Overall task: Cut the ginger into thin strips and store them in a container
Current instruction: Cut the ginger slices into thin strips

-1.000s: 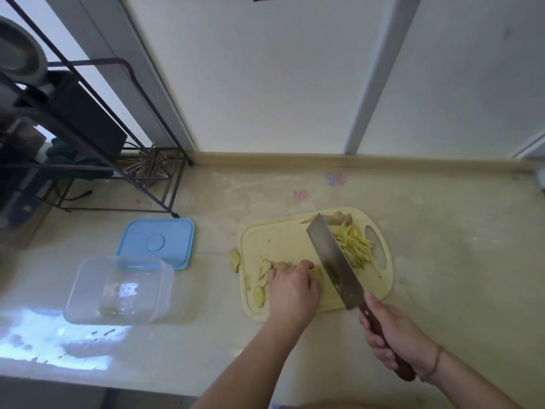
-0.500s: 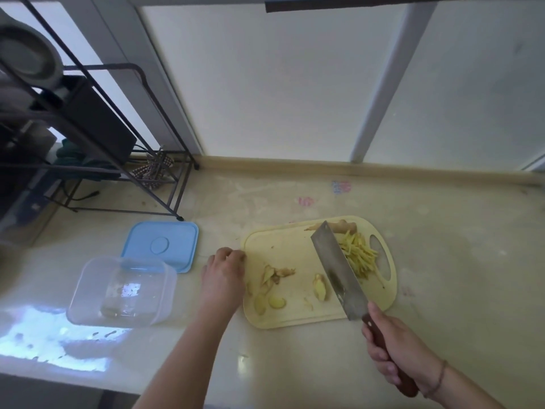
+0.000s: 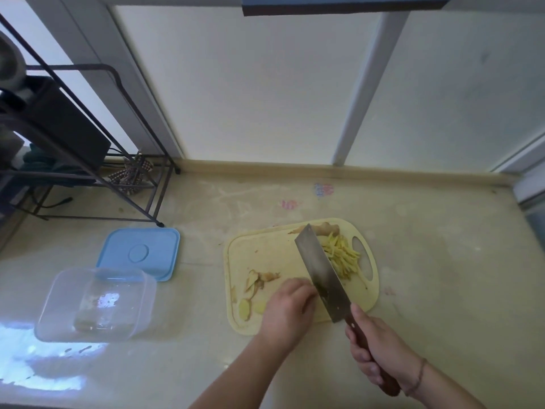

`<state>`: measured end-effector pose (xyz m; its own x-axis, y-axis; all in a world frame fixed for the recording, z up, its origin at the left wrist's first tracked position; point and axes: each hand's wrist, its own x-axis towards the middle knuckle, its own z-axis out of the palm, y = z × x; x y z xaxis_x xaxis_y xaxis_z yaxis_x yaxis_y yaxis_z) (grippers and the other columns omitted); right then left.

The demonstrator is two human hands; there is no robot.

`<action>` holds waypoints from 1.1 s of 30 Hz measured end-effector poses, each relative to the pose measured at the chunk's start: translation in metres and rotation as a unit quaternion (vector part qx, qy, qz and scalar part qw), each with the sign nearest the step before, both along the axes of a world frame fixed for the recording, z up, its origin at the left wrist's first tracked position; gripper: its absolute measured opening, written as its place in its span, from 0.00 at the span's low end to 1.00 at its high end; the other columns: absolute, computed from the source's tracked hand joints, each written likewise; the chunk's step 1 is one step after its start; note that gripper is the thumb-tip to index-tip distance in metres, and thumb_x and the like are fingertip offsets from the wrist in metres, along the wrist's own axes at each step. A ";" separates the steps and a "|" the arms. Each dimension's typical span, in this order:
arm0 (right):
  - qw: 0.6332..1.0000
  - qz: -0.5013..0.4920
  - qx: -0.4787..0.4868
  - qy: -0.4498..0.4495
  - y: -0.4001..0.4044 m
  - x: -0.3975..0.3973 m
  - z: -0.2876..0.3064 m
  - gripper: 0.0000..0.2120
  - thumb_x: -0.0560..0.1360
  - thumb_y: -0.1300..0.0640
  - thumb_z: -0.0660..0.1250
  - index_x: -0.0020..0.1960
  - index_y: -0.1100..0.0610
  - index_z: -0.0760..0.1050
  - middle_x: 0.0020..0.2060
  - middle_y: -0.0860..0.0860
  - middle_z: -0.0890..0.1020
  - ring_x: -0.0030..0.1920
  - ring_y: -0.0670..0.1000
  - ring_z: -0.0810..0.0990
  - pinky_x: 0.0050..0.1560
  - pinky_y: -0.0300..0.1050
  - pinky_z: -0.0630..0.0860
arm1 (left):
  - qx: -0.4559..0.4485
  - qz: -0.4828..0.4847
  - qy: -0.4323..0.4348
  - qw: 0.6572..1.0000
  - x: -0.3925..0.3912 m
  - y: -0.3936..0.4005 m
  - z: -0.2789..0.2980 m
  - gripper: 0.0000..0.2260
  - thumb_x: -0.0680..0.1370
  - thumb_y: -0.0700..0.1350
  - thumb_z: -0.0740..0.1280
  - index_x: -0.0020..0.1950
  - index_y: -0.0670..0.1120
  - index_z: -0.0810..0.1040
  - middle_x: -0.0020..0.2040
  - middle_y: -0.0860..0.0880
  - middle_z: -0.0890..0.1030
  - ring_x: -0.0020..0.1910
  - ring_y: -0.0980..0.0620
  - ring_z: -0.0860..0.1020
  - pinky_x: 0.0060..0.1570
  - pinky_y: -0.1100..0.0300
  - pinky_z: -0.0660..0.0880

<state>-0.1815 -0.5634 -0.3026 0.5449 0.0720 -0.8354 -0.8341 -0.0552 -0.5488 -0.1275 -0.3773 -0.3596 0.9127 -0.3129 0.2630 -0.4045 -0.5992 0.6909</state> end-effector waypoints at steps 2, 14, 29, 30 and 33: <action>1.000 0.002 0.003 0.001 -0.001 0.001 0.001 0.26 0.84 0.38 0.52 0.41 0.58 0.66 0.24 0.52 0.64 0.18 0.47 0.60 0.19 0.33 0.61 | 0.014 -0.020 -0.014 1.000 -0.010 -0.002 -0.012 0.04 0.74 0.38 0.72 0.48 0.44 0.83 0.50 0.49 0.81 0.49 0.49 0.78 0.48 0.56 0.78; 0.995 0.029 -0.076 -0.057 0.016 -0.007 -0.001 0.24 0.85 0.40 0.54 0.39 0.56 0.66 0.24 0.51 0.64 0.20 0.48 0.60 0.22 0.35 0.58 | 0.085 0.046 -0.020 0.995 -0.006 0.018 -0.019 0.17 0.75 0.56 0.69 0.56 0.47 0.84 0.50 0.51 0.84 0.48 0.47 0.79 0.51 0.53 0.74; 0.997 0.014 -0.054 -0.057 0.033 -0.011 -0.004 0.25 0.83 0.39 0.53 0.40 0.58 0.66 0.24 0.51 0.65 0.20 0.48 0.60 0.24 0.38 0.58 | 0.043 0.170 0.110 0.978 -0.007 -0.009 -0.003 0.10 0.71 0.52 0.72 0.43 0.47 0.86 0.43 0.51 0.84 0.45 0.48 0.80 0.55 0.61 0.67; 0.997 0.016 -0.051 -0.057 0.031 -0.011 -0.003 0.25 0.83 0.38 0.53 0.40 0.58 0.66 0.24 0.51 0.65 0.20 0.49 0.60 0.24 0.39 0.58 | 0.038 0.179 0.118 0.976 -0.006 -0.011 -0.002 0.07 0.70 0.49 0.74 0.42 0.46 0.86 0.42 0.51 0.84 0.44 0.48 0.80 0.54 0.62 0.67; 0.998 0.021 -0.038 -0.049 0.023 -0.007 -0.004 0.25 0.83 0.38 0.53 0.40 0.58 0.66 0.24 0.50 0.65 0.20 0.48 0.60 0.23 0.37 0.57 | 0.031 0.199 0.142 0.969 -0.003 -0.016 0.006 0.02 0.68 0.41 0.75 0.39 0.45 0.85 0.39 0.50 0.83 0.42 0.49 0.79 0.50 0.58 0.74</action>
<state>-0.1886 -0.5400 -0.3062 0.6227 0.0339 -0.7817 -0.7723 -0.1335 -0.6211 -0.1300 -0.3930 -0.3535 0.9971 0.0721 -0.0251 0.0691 -0.7125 0.6982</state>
